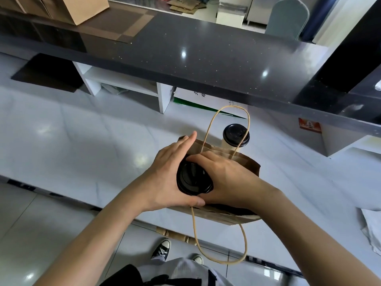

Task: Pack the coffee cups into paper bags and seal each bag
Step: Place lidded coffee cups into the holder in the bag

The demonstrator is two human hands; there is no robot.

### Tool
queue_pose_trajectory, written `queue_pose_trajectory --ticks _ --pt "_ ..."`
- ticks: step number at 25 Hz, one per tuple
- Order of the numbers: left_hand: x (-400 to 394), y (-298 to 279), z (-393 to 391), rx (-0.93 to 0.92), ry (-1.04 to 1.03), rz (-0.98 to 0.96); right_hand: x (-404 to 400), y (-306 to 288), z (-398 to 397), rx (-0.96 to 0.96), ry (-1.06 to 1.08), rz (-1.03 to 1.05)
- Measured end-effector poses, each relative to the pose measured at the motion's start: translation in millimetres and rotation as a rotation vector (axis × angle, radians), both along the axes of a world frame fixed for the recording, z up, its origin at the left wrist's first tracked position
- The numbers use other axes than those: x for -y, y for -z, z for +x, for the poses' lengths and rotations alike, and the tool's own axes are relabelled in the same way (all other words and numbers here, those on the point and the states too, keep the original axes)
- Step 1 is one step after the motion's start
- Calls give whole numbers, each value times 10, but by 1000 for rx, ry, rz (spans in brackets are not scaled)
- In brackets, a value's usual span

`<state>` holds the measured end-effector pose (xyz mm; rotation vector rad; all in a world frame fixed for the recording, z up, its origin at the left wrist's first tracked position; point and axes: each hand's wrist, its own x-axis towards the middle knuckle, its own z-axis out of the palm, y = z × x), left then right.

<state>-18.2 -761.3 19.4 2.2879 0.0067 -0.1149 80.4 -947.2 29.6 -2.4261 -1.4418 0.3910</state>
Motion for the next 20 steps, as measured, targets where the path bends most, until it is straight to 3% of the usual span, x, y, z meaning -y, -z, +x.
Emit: queue_pose_trajectory --ticks 5,20 --pt "8 14 -14 2 -2 -15 -134 99 -39 117 -47 -145" --pt "-32 30 -52 3 27 19 -179 169 98 81 -89 -139"
